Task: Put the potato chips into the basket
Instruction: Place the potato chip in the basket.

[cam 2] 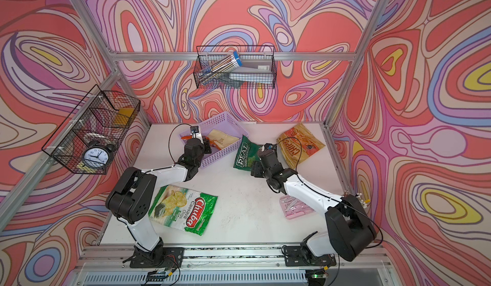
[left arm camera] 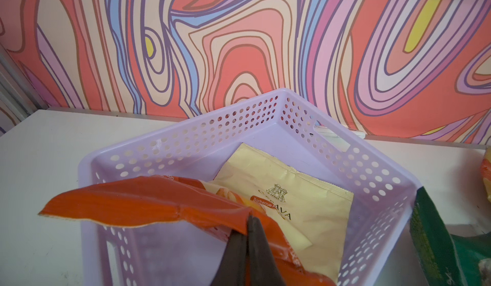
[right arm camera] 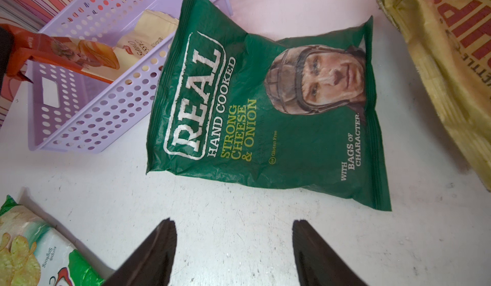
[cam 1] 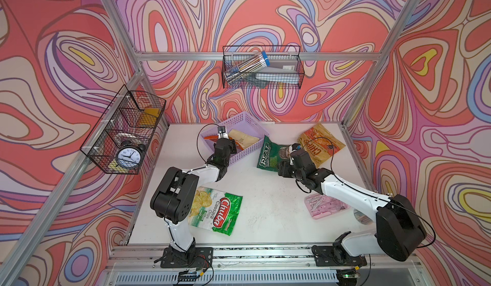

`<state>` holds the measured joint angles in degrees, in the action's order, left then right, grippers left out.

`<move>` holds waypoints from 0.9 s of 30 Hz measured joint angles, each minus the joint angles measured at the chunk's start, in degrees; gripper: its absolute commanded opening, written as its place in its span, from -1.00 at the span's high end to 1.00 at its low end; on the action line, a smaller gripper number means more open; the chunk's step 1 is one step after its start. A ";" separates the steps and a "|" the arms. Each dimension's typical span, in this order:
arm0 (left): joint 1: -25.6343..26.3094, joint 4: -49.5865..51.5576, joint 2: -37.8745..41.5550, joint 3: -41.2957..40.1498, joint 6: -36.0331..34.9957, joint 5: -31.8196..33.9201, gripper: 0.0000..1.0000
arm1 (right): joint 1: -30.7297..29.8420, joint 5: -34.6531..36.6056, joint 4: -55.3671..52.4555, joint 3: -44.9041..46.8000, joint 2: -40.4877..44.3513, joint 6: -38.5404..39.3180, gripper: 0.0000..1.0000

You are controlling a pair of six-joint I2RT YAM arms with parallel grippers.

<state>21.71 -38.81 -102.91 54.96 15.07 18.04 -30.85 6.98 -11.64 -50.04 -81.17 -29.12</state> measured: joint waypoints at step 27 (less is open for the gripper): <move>-3.89 4.76 -8.11 19.85 -16.11 -16.87 1.00 | 0.00 -0.44 -0.79 0.00 0.15 -0.44 -0.41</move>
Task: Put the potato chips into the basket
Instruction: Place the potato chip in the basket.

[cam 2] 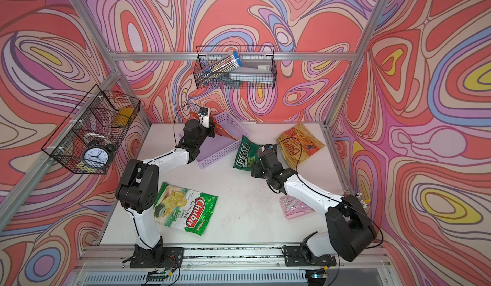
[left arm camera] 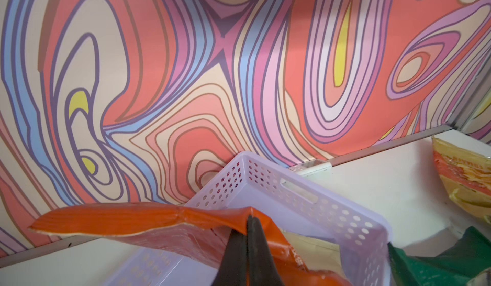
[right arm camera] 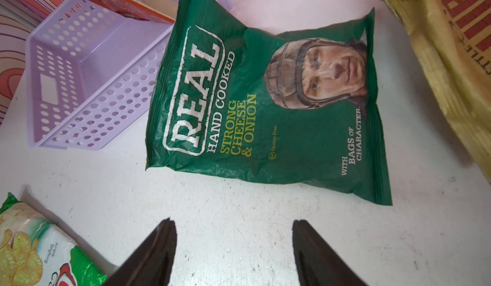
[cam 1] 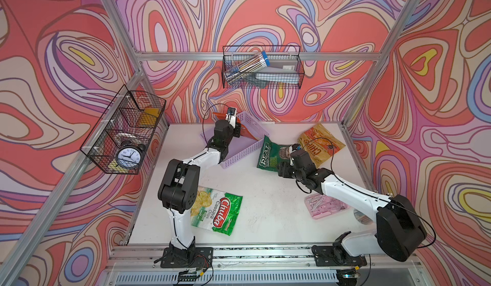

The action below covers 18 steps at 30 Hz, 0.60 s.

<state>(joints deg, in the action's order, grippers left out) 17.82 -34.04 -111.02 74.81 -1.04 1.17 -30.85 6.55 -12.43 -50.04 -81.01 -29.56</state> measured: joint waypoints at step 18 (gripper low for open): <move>-1.27 -3.67 2.29 -17.92 6.08 9.29 -0.72 | -0.33 -2.43 -0.59 -1.18 -1.70 -0.09 -0.41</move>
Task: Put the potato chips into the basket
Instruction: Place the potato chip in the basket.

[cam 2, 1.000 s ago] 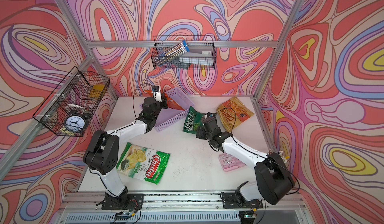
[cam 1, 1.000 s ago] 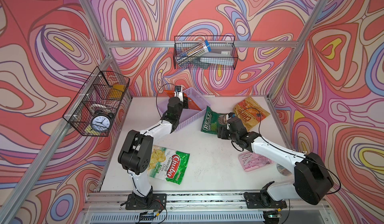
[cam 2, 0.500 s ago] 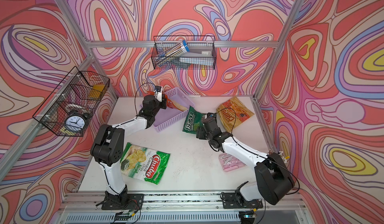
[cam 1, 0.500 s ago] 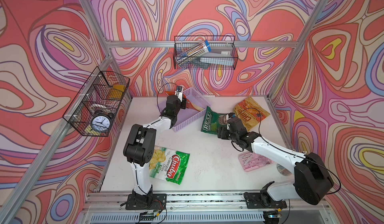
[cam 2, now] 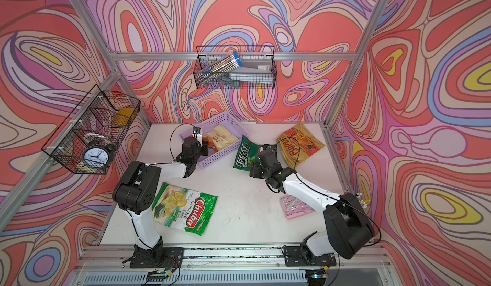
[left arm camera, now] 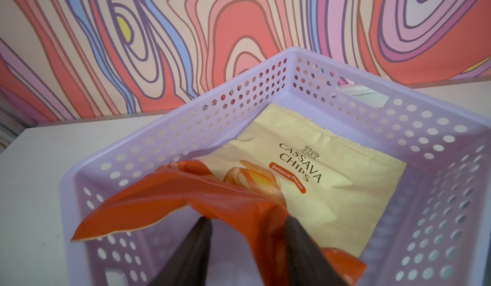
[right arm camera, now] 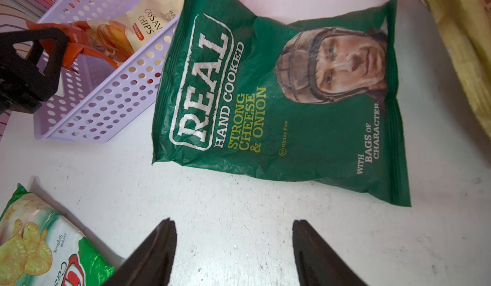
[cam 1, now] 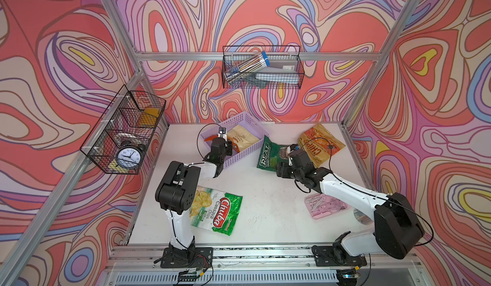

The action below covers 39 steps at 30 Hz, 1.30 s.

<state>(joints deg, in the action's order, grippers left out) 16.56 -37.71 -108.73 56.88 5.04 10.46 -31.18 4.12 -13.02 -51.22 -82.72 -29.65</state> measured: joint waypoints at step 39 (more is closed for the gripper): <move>-6.43 38.56 -6.54 21.90 23.98 -2.84 0.52 | -1.55 -2.08 -0.22 -3.28 -3.48 0.11 -0.41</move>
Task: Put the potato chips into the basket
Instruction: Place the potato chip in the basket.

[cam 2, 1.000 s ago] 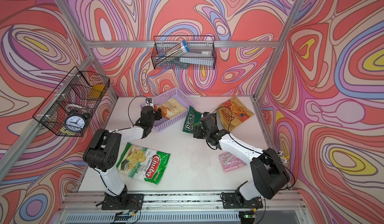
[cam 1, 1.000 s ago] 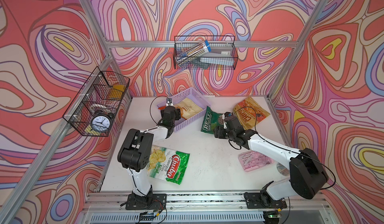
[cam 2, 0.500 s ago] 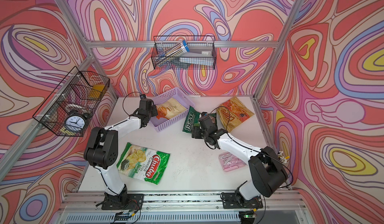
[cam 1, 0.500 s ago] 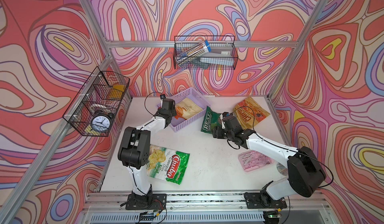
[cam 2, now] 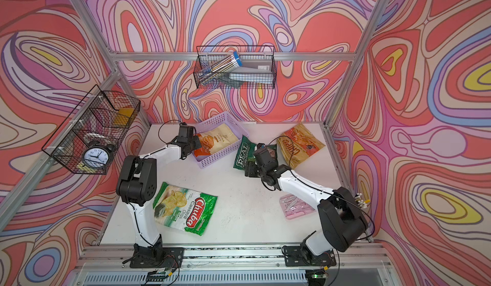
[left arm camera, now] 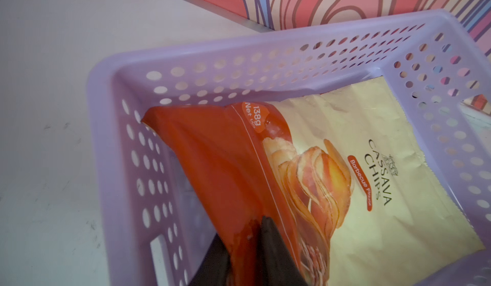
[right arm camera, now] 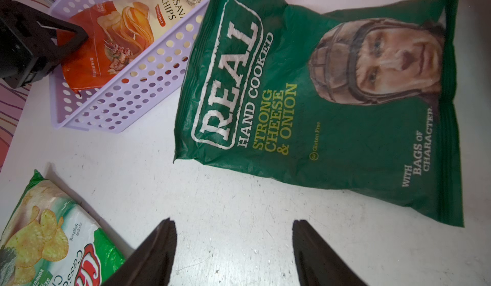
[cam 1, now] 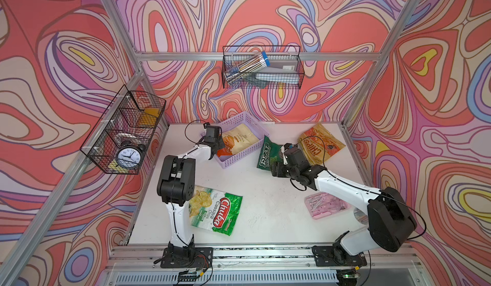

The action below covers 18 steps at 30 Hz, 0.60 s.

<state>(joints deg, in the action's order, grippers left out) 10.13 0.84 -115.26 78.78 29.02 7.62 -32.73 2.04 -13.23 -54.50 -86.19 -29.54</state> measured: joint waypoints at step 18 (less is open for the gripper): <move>0.28 3.98 1.20 3.06 -0.11 -2.80 -0.36 | -0.09 0.37 -0.26 -0.50 -0.94 0.55 -0.44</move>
<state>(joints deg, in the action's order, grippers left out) 10.41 4.82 -114.06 81.84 28.91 4.82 -32.82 2.42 -13.50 -55.00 -87.13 -28.99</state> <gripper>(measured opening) 0.676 0.722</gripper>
